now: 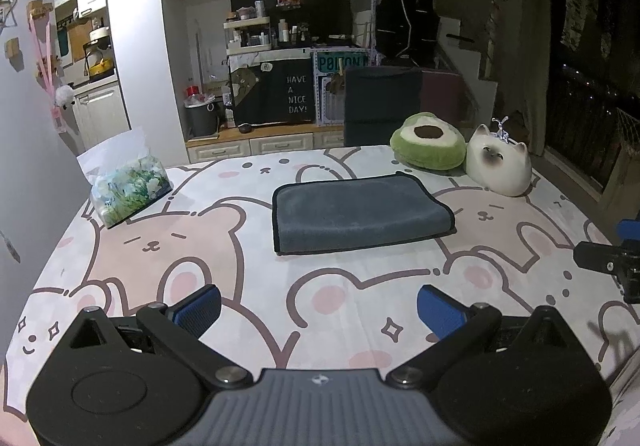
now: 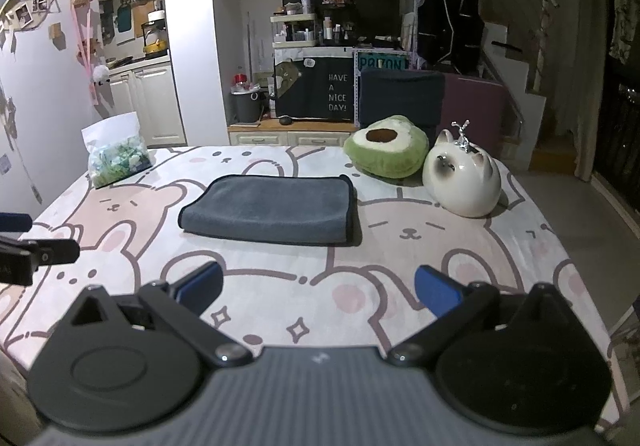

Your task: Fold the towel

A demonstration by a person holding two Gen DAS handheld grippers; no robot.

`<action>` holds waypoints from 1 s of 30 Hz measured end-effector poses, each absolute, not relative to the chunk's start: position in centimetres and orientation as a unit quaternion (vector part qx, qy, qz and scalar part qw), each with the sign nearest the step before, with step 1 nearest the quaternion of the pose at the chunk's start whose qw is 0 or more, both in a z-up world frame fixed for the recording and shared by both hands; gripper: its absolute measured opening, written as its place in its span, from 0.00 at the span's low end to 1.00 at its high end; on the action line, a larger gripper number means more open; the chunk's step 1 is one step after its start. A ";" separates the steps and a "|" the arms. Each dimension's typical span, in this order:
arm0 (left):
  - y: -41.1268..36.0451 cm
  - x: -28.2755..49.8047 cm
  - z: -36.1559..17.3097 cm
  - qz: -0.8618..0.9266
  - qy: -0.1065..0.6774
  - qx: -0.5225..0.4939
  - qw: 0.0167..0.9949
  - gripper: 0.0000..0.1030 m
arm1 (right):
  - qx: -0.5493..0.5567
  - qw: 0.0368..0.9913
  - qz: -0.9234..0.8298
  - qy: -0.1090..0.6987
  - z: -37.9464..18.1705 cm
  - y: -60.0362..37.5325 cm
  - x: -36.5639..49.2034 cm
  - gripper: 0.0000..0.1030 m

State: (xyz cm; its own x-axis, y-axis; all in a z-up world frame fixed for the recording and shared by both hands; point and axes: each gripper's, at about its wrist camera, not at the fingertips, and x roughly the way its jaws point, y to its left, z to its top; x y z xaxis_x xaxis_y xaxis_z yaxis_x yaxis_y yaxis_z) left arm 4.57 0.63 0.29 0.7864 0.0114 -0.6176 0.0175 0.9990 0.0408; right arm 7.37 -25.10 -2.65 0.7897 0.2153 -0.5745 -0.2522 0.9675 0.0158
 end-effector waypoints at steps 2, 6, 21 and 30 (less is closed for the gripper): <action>0.6 4.5 0.2 -0.003 0.326 0.025 0.945 1.00 | -0.032 0.945 0.124 0.300 -2.7 -25.1 7.4 1.00; 0.6 4.5 0.2 -0.002 0.326 0.024 0.945 1.00 | -0.033 0.945 0.127 0.299 -2.7 -25.0 7.3 1.00; 0.7 4.4 -0.1 -0.003 0.327 0.029 0.945 1.00 | -0.037 0.945 0.130 0.298 -2.8 -24.9 7.2 1.00; 0.6 4.4 0.0 -0.003 0.327 0.030 0.945 1.00 | -0.037 0.945 0.131 0.298 -2.8 -25.0 7.1 1.00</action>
State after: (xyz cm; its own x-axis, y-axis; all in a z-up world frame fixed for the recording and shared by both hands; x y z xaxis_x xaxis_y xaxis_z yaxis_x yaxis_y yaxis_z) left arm 4.41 0.63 -0.05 0.7866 0.0137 -0.6173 0.0251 0.9982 0.0543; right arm 7.13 -24.95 -2.81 0.7882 0.2243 -0.5731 -0.2689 0.9631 0.0071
